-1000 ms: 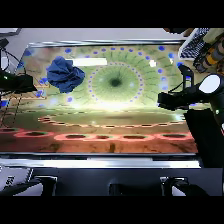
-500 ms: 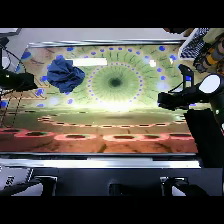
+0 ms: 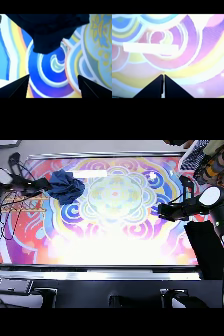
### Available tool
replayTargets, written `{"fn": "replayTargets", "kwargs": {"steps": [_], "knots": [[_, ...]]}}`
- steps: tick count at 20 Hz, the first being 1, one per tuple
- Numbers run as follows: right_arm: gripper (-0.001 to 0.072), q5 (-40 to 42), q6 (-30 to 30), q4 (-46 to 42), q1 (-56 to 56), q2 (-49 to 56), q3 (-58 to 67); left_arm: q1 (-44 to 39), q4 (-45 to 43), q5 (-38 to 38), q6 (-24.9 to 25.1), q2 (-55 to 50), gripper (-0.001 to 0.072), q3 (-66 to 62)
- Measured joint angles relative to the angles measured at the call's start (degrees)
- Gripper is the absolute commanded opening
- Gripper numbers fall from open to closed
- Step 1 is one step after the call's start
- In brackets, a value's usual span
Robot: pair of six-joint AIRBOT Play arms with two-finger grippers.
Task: Fold the clothes and pants, and hang the long-sleeved shirts on hangers.
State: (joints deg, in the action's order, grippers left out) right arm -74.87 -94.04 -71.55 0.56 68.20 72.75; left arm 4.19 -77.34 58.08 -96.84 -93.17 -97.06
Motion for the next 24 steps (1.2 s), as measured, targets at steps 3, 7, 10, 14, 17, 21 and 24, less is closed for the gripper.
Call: {"fn": "replayTargets", "kwargs": {"steps": [3, 7, 10, 14, 17, 21, 24], "knots": [[0.0087, 0.7, 0.0, -0.2, 0.0, 0.0, 0.0, -0.3, -0.3, -12.6, -2.3, -8.6, 0.072, 0.0], [0.0087, 2.3, 0.0, -0.6, 0.0, 0.0, 0.0, -0.8, -0.5, -26.2, -4.2, -17.2, 0.0539, -1.3], [0.0087, 3.5, 0.0, -0.7, 0.0, 0.0, 0.0, -1.1, -0.2, -31.2, -4.8, -21.3, 0.0004, -3.5], [0.0087, 5.3, 0.0, -0.9, 0.0, 0.0, 0.0, -1.3, 1.3, -26.8, -5.2, -22.7, 0.0011, -7.6], [0.0087, 5.3, -0.7, -2.4, 0.0, 0.0, 0.0, -2.0, 4.9, -14.3, -3.6, -21.4, 0.001, -12.2], [0.0088, 2.6, -3.3, -7.4, 0.0, 0.0, 0.0, -6.9, 16.2, 1.0, 1.2, -16.5, 0.0011, -15.0], [0.0088, -1.7, -4.2, -12.4, 0.0, -0.1, 0.0, -14.3, 25.2, 6.5, 2.0, -13.6, 0.0011, -15.7]]}}
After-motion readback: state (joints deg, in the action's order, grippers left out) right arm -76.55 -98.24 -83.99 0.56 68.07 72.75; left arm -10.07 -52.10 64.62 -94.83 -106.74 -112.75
